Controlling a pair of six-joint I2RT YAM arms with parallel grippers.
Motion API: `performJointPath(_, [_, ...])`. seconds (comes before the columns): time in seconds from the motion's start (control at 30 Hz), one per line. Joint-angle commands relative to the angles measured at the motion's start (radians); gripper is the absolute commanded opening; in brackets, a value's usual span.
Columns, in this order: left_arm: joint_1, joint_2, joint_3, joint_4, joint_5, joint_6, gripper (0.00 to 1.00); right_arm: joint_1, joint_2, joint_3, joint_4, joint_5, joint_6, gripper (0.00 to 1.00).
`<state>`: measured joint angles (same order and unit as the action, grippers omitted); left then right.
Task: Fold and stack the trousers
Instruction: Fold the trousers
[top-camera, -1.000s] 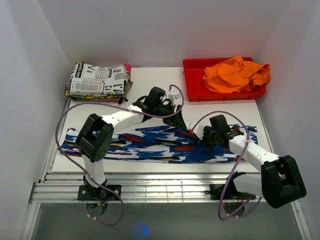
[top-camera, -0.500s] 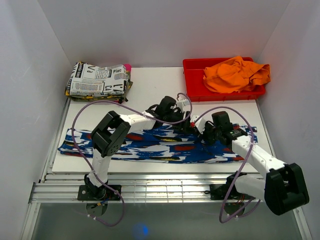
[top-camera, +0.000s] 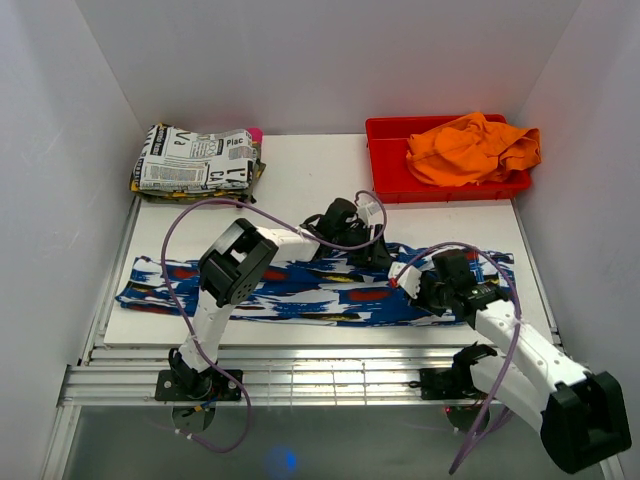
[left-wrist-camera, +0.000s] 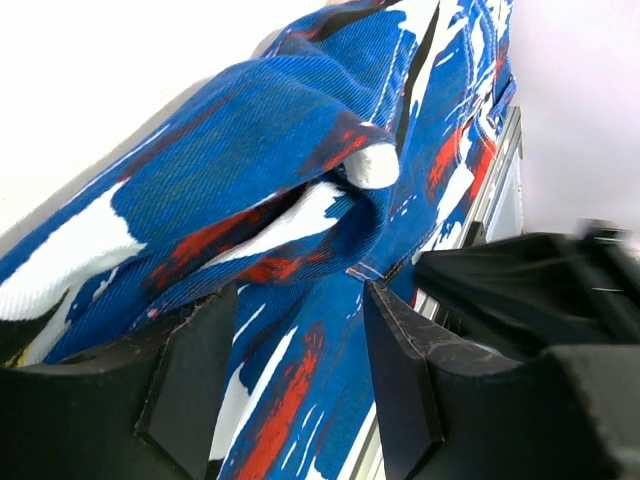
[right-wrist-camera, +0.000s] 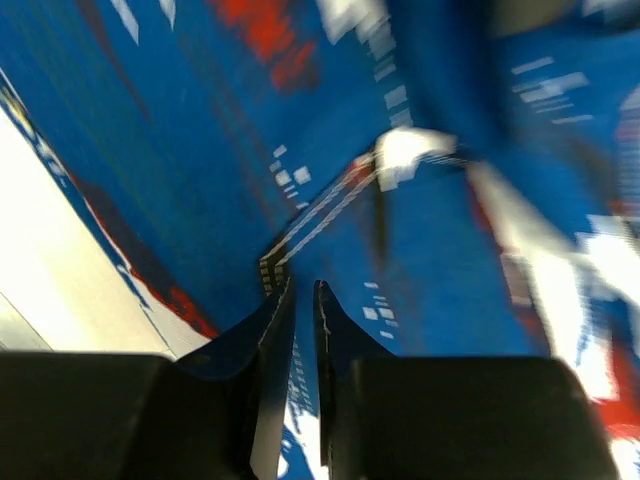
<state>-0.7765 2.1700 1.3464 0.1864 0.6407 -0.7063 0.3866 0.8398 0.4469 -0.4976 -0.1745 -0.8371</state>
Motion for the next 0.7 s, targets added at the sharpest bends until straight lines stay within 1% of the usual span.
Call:
performJointPath(0.0, [-0.004,-0.064,0.039,0.035,-0.030,0.010,0.64,0.003,0.120,-0.017,-0.018,0.044,-0.085,0.18])
performJointPath(0.07, [-0.004,-0.058,0.060,0.033,-0.042,0.008,0.66,0.003,0.127,-0.062,-0.010,0.052,-0.144,0.18])
performJointPath(0.17, [-0.004,-0.041,0.105,0.036,-0.056,0.005,0.66,0.003,0.066,-0.126,0.002,0.047,-0.219,0.19])
performJointPath(0.3, [-0.004,-0.003,0.148,0.050,-0.044,-0.005,0.66,0.003,0.004,-0.180,-0.045,0.047,-0.293,0.19])
performJointPath(0.47, [-0.007,0.048,0.207,0.061,-0.033,-0.021,0.66,0.005,-0.044,-0.208,-0.081,0.050,-0.315,0.19])
performJointPath(0.67, [-0.014,0.093,0.237,0.030,-0.068,-0.048,0.65,0.005,-0.015,-0.185,-0.081,0.044,-0.297,0.19])
